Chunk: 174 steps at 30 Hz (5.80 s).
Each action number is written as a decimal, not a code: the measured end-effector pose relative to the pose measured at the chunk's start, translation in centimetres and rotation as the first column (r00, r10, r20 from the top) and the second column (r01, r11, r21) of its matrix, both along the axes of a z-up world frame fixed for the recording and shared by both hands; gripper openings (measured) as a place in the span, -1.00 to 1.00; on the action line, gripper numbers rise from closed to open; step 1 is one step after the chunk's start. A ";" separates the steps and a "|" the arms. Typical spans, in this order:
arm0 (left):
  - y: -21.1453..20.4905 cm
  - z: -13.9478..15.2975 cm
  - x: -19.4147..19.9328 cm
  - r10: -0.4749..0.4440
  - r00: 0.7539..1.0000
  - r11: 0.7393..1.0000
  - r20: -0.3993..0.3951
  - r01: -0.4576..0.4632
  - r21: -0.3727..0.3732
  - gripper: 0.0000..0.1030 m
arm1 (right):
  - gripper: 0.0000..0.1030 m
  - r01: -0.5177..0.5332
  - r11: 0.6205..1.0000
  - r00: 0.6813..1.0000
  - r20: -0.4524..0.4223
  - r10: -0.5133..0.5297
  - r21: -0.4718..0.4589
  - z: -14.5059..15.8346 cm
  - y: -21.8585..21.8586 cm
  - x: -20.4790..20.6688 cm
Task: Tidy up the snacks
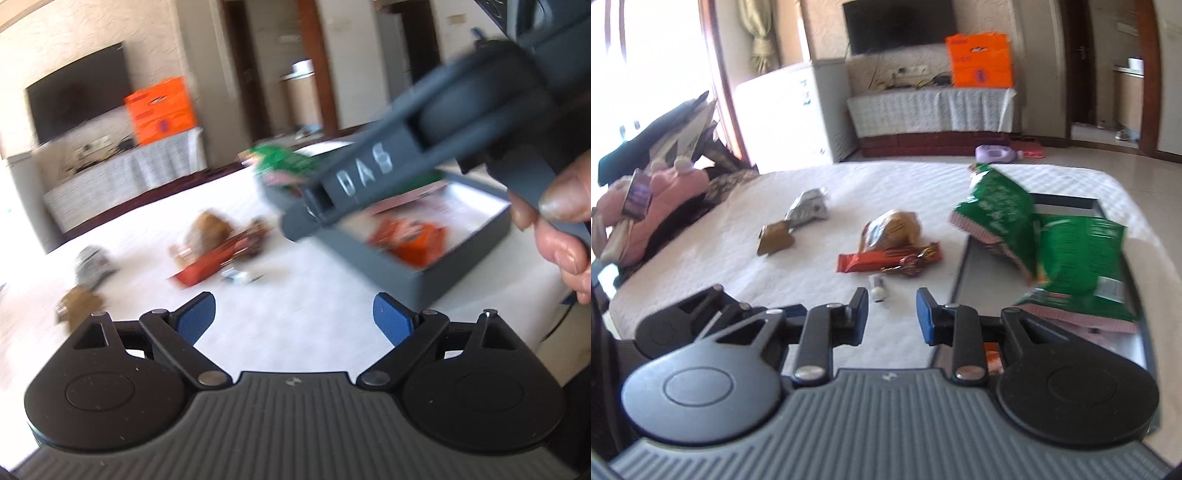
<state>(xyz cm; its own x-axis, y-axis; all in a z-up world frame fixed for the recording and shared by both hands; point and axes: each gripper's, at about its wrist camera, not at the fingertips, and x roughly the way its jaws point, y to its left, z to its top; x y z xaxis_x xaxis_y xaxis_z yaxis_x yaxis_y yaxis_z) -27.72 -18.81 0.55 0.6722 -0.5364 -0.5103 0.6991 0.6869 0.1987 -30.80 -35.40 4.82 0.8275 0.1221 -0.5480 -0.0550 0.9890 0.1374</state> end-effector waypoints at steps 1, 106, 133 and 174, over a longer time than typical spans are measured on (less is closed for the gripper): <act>0.4 -0.1 0.6 0.033 0.999 0.999 -0.002 -0.033 0.013 0.84 | -0.38 -0.013 1.000 1.000 -0.021 0.012 -0.008 -0.4 0.5 0.8; 3.9 -0.1 10.2 -0.091 0.970 0.993 -0.225 0.105 0.050 -0.53 | -0.63 -0.099 0.993 0.974 -0.213 0.083 -0.066 -1.3 0.8 2.4; 0.4 0.0 10.0 0.027 0.987 0.999 -0.155 -0.023 0.029 -0.52 | -0.64 -0.064 0.989 0.982 -0.184 0.039 -0.130 -1.4 2.2 1.5; 1.5 3.0 9.0 0.133 0.987 0.991 -0.086 -0.132 0.022 -0.52 | -0.64 -0.062 0.995 0.998 -0.032 0.060 -0.075 1.6 2.5 -1.1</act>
